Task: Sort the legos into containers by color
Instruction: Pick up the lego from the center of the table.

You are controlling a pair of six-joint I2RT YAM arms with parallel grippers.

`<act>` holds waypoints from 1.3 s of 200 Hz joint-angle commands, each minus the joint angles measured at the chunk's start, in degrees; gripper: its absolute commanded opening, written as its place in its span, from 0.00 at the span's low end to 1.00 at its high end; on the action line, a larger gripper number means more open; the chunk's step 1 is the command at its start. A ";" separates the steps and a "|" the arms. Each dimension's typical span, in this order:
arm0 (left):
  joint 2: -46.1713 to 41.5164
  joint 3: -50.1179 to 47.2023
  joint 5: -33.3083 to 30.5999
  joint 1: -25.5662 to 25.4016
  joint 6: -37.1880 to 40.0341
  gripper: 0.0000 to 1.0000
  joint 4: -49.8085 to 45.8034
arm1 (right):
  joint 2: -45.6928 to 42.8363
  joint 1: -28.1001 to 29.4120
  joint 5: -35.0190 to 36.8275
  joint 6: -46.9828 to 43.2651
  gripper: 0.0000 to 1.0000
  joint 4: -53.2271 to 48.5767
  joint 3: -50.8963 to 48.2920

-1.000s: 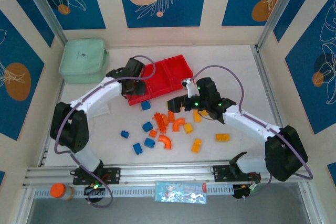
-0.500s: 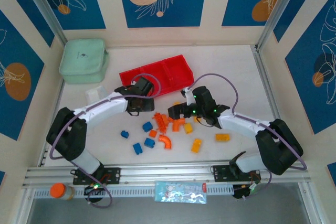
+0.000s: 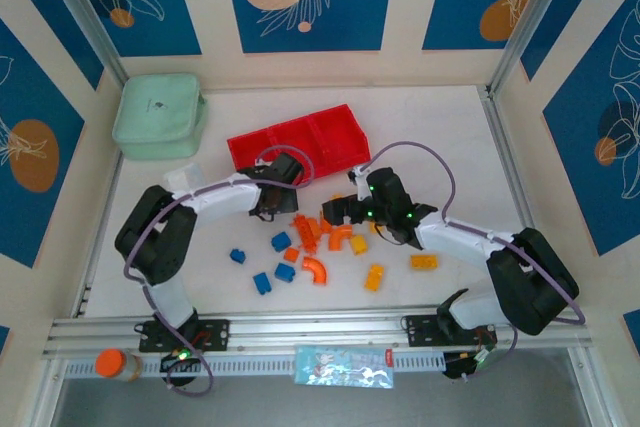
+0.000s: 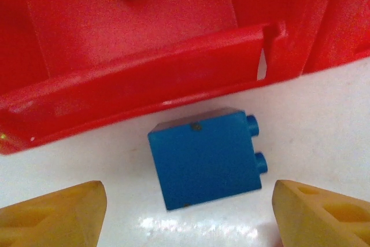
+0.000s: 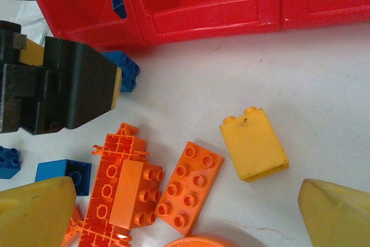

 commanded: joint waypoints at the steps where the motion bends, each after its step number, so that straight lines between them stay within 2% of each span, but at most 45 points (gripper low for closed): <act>1: 2.11 2.00 -2.64 -0.12 -1.72 0.75 1.04 | -1.60 0.53 1.20 -0.78 0.99 1.38 -0.51; 58: 4.26 1.98 -3.52 0.16 -1.95 0.69 4.44 | -1.61 0.64 1.31 -0.86 0.99 1.60 -0.65; 173: 3.70 -1.27 -2.27 0.32 -2.89 0.44 7.31 | -0.89 1.16 1.84 -1.22 0.99 1.24 -0.19; 219: -0.67 -5.19 0.52 0.14 -3.12 0.39 7.58 | -2.33 1.12 1.88 -1.48 0.99 -0.30 -0.31; 260: -7.22 -6.41 2.49 0.15 0.03 0.39 5.16 | -3.74 0.99 -2.71 1.46 0.99 -4.53 3.62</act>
